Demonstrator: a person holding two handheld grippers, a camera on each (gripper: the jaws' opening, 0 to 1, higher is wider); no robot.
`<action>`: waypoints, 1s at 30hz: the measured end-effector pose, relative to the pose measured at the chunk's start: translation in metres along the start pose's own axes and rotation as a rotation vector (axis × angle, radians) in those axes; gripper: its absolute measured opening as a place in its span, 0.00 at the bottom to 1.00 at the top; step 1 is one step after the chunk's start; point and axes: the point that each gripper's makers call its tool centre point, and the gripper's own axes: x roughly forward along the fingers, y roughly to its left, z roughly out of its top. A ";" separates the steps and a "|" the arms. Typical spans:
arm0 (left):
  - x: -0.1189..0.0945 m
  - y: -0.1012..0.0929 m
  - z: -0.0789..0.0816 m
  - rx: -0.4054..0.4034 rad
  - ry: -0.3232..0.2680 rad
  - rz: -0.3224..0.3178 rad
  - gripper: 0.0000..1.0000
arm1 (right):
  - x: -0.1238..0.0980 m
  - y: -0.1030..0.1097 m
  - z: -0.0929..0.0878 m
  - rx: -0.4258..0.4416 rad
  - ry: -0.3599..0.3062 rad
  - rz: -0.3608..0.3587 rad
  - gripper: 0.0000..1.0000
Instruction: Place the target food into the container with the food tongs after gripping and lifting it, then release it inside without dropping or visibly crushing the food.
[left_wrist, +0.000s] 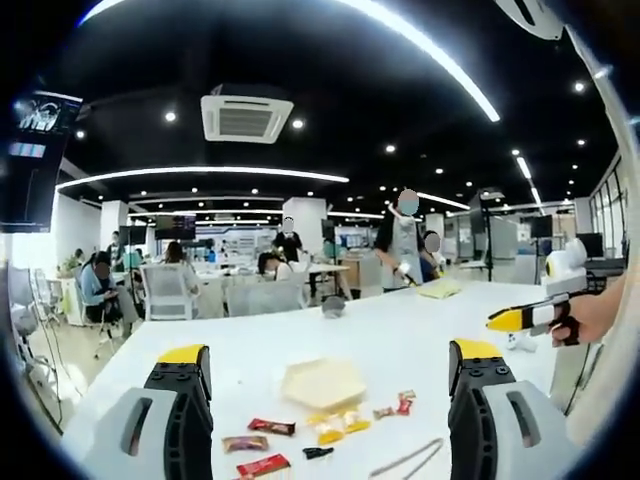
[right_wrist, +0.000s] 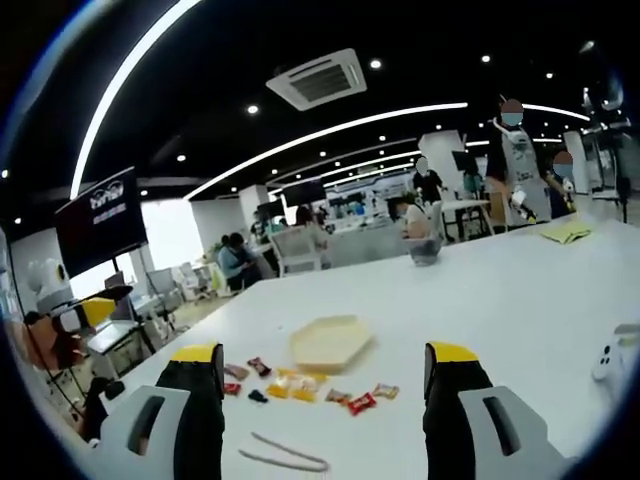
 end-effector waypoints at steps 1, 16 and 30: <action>0.000 -0.002 -0.003 -0.020 0.016 -0.008 0.96 | -0.001 -0.001 0.000 0.001 0.001 -0.001 0.83; 0.008 -0.036 -0.033 -0.053 0.207 -0.141 0.52 | -0.007 0.007 -0.005 -0.015 0.041 0.043 0.82; -0.004 -0.052 -0.059 -0.001 0.281 -0.202 0.45 | -0.019 0.012 -0.017 -0.034 0.078 0.059 0.80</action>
